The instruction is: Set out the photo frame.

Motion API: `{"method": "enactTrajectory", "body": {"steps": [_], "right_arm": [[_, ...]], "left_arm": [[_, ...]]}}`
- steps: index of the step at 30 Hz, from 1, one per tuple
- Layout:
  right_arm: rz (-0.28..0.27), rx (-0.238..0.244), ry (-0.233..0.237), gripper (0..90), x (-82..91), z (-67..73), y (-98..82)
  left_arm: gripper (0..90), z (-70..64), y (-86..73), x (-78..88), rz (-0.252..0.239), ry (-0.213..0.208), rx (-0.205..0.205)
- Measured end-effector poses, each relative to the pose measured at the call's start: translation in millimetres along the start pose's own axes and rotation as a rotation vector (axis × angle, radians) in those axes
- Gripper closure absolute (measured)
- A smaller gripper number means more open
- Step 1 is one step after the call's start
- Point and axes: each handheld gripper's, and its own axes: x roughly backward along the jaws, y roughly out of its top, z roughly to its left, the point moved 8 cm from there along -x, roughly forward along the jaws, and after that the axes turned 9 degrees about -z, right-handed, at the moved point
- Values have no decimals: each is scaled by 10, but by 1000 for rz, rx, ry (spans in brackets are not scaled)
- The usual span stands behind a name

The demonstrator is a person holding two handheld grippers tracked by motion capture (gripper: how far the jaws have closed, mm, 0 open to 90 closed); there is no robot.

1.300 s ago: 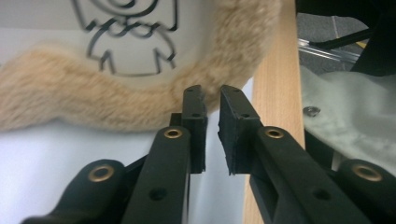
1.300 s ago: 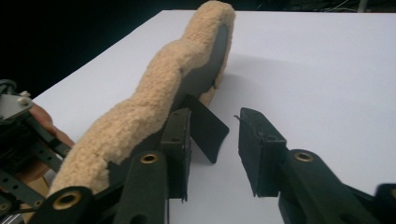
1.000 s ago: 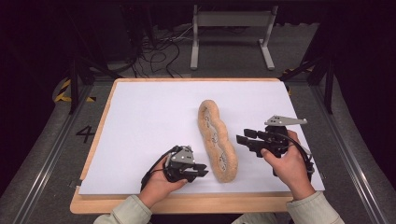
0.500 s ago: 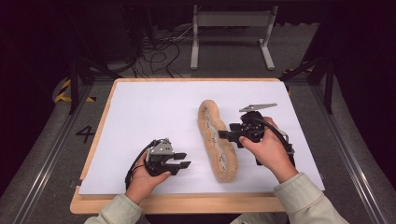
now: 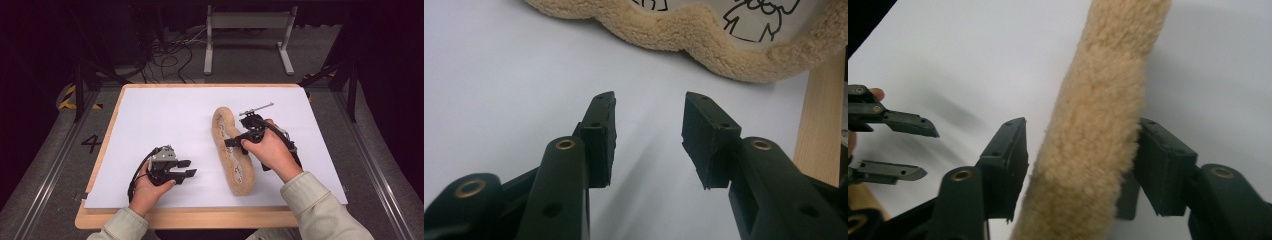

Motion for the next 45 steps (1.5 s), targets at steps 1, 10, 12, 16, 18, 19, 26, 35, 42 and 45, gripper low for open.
{"method": "enactTrajectory", "body": {"steps": [1, 10, 12, 16, 18, 19, 26, 35, 42, 45], "right_arm": [[0, 0, 0, 455, 0, 0, 0], [55, -43, -85, 624, -58, 26, -17], [59, -67, -100, 639, -53, 29, -20], [59, -95, -114, 650, -50, 34, -18], [53, -101, -114, 654, -48, 25, -16], [53, -101, -114, 654, -48, 25, -16], [36, -104, -90, 666, -36, 6, 1], [23, -40, -74, 670, 106, -7, 91], [20, 68, -51, 670, 241, 29, 194], [25, 157, -38, 670, 285, 36, 237]], "left_arm": [[578, -7, -1, -6, 2, -2, -6], [578, -14, -2, -5, 6, 2, -29], [578, -11, 1, -3, 0, 6, -20], [579, -10, 3, 1, 0, 8, -20], [576, -10, 7, 12, 2, 13, -26], [575, -10, 7, 12, 2, 13, -26], [574, 12, 25, 42, -14, 19, -20], [569, 124, 33, 157, -38, 50, 10], [561, 232, 16, 254, -53, 88, 36], [561, 274, 7, 289, -60, 104, 44]]}}
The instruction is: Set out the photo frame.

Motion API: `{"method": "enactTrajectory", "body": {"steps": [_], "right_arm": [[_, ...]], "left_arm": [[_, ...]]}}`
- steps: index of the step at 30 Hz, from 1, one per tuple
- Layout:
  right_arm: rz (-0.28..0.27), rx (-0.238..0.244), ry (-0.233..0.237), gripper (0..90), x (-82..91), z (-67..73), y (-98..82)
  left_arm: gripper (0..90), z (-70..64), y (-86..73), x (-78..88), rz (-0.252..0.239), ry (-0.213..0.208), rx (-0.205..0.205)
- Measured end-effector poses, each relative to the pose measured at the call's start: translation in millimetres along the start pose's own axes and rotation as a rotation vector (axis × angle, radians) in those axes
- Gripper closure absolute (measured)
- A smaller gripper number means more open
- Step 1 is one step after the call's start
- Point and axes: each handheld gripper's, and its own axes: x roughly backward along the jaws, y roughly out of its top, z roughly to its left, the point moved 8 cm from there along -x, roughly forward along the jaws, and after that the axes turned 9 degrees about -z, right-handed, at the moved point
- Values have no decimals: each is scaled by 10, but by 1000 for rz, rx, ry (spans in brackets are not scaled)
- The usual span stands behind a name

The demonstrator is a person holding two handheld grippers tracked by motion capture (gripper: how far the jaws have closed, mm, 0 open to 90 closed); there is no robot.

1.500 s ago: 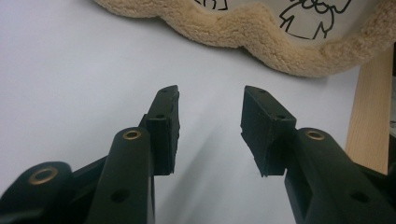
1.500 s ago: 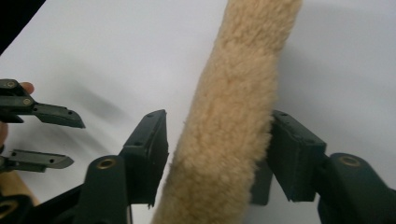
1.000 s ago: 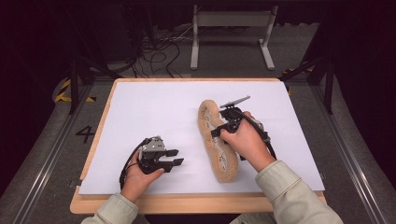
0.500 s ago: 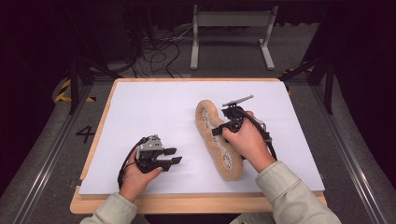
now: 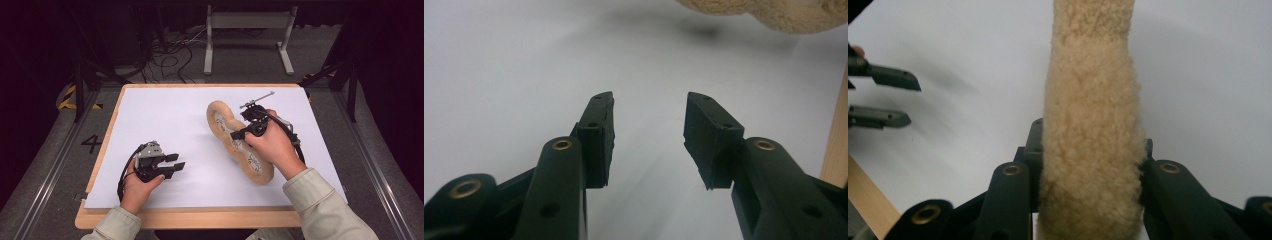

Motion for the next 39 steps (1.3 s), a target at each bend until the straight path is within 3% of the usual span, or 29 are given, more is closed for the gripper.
{"method": "enactTrajectory", "body": {"steps": [6, 12, 15, 20, 24, 25, 28, 29, 39], "right_arm": [[42, 135, 43, 669, 77, 10, 57], [63, 195, 98, 668, 133, 23, 103], [71, 250, 145, 668, 150, 22, 125], [94, 317, 185, 668, 157, 28, 145], [112, 366, 200, 668, 145, 38, 152], [120, 396, 222, 668, 136, 49, 150], [128, 426, 247, 668, 126, 63, 148], [131, 458, 279, 668, 111, 71, 146], [148, 562, 375, 668, 39, 92, 97]], "left_arm": [[559, 79, -29, 78, -5, 31, 10], [557, 158, -59, 167, -14, 59, 36], [549, 180, -72, 194, -16, 74, 39], [544, 212, -110, 232, -14, 91, 48], [552, 229, -127, 260, -13, 96, 47], [555, 242, -133, 270, -14, 102, 45], [555, 249, -141, 275, -10, 103, 42], [554, 246, -148, 274, -11, 104, 50], [554, 256, -150, 266, -9, 103, 50]]}}
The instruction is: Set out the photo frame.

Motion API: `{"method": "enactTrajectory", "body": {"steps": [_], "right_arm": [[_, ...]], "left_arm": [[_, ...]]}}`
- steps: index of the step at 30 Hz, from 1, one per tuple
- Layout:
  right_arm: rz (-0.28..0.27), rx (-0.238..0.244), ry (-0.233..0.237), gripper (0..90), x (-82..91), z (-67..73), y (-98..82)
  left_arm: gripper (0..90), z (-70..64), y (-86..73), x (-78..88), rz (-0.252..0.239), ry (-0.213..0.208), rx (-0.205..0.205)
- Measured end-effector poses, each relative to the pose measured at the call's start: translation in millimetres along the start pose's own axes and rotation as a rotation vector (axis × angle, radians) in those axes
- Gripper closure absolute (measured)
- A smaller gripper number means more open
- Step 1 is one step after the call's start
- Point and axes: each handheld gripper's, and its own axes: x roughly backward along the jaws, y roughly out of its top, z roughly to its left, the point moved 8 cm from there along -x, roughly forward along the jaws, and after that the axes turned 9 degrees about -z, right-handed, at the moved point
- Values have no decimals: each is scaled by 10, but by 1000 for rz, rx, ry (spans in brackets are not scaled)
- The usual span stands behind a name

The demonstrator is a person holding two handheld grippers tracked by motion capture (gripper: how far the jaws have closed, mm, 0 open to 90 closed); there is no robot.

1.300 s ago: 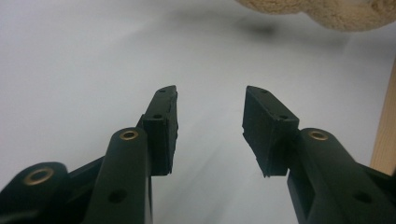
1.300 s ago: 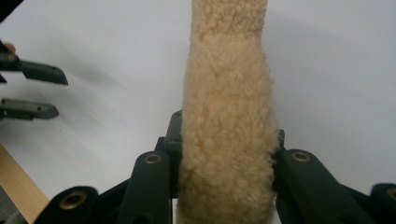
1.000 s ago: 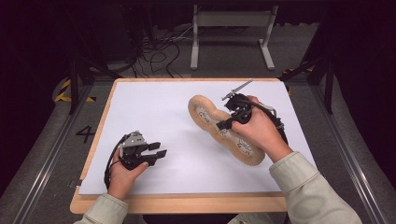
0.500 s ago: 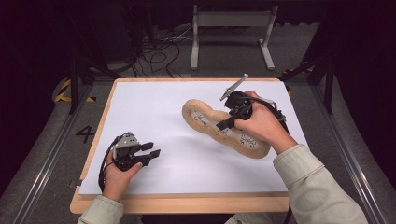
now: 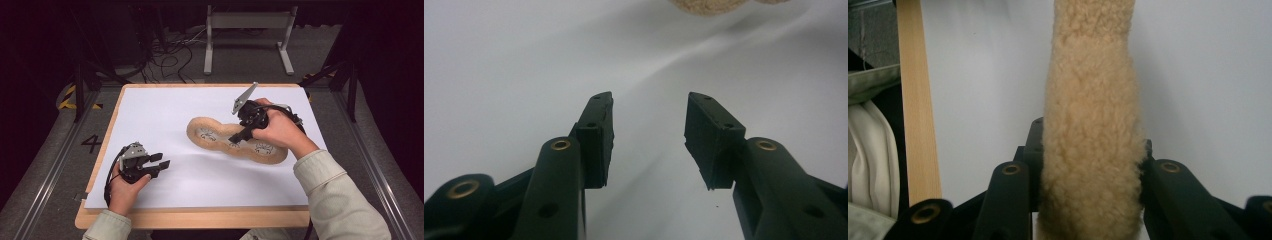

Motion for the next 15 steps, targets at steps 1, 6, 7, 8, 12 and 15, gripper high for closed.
{"method": "enactTrajectory", "body": {"steps": [1, 6, 7, 8, 12, 15], "right_arm": [[0, 0, 0, 668, 0, 0, 0], [-11, 59, 60, 667, -113, 28, -17], [-11, 68, 67, 667, -124, 31, -19], [-16, 85, 76, 668, -144, 32, -17], [-17, 113, 92, 668, -212, 38, -25], [-14, 124, 104, 668, -259, 40, -44]], "left_arm": [[554, 0, 0, 0, 0, 0, 0], [554, -3, -2, -4, 5, 0, 3], [554, -6, -3, -6, 5, -1, 4], [554, -6, -3, -6, 5, -1, 4], [553, -11, -2, -15, 4, -3, 2], [553, -7, -6, -9, 6, 0, 7]]}}
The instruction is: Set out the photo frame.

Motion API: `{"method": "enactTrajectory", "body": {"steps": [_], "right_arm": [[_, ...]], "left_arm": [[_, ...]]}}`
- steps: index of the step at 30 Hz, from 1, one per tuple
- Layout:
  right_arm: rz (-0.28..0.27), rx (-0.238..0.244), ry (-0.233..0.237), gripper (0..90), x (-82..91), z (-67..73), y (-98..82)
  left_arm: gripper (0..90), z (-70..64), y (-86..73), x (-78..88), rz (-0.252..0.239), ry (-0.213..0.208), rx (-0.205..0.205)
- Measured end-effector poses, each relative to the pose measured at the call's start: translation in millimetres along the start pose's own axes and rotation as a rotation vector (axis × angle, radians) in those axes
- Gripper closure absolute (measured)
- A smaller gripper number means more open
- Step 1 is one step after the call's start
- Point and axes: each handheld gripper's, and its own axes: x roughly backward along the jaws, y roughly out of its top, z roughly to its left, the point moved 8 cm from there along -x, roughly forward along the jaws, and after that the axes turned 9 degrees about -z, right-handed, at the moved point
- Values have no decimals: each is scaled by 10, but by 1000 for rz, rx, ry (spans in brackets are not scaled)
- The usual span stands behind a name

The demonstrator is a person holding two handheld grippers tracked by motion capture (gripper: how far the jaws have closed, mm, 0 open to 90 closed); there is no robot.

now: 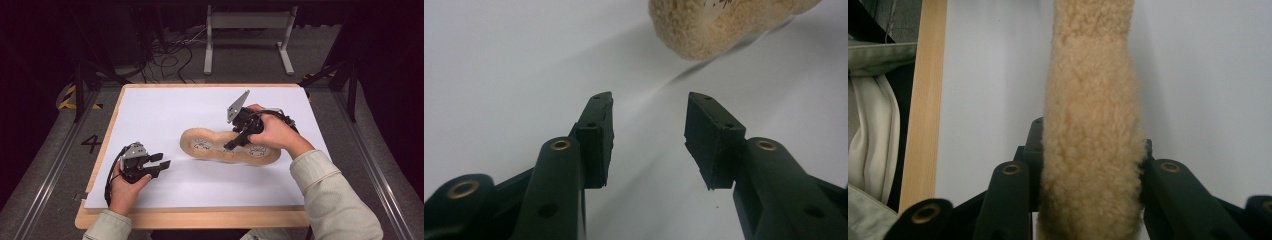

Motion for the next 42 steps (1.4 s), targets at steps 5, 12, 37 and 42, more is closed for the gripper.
{"method": "enactTrajectory", "body": {"steps": [5, 12, 37, 42], "right_arm": [[17, 5, 12, 668, -67, -4, -55], [47, 2, 20, 667, -142, -15, -141], [31, -52, -91, 442, -115, -186, -183], [-28, -48, -128, 306, -67, -184, -100]], "left_arm": [[553, 11, -2, -2, 3, 5, -8], [552, 8, -7, -12, 7, 6, -7], [549, 3, -12, -21, 7, 4, -3], [526, 9, -14, -16, 7, 8, 1]]}}
